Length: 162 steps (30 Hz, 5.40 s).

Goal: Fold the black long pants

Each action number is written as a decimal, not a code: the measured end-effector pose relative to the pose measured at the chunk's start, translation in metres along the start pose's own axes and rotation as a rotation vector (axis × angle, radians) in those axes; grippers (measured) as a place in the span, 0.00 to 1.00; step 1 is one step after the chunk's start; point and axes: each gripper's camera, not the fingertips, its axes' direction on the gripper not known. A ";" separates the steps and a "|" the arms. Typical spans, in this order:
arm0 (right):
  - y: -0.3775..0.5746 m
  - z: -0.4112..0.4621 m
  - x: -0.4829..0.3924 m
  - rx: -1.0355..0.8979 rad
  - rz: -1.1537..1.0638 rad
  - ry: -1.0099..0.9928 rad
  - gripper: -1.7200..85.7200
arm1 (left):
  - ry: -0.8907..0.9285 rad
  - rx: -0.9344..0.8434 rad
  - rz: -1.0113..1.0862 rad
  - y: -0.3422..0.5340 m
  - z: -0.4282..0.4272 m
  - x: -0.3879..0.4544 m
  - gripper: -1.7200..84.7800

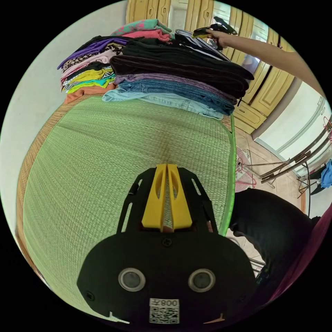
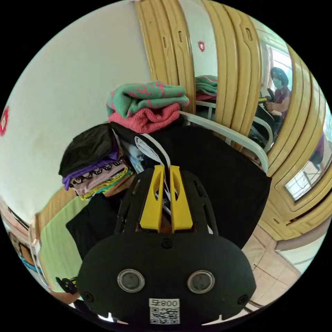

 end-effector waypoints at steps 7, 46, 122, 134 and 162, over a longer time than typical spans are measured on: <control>-0.043 -0.075 0.034 0.162 0.053 -0.381 0.03 | 0.168 0.050 -0.184 0.112 -0.004 -0.056 0.02; 0.060 -0.386 -0.584 -0.287 -0.518 -1.611 0.04 | -0.086 0.617 -0.757 0.999 -0.338 -0.219 0.13; 0.177 -0.452 -0.727 -0.425 -0.248 -0.973 0.03 | -0.187 0.497 -0.838 1.226 -0.241 -0.247 0.05; 0.042 -0.354 -0.800 -0.426 -0.089 -0.825 0.07 | -0.269 0.311 -1.181 1.200 -0.189 -0.407 0.08; 0.377 -0.269 -0.930 -0.888 -0.793 -0.457 0.05 | -0.118 -0.052 -1.231 1.284 -0.018 -0.345 0.05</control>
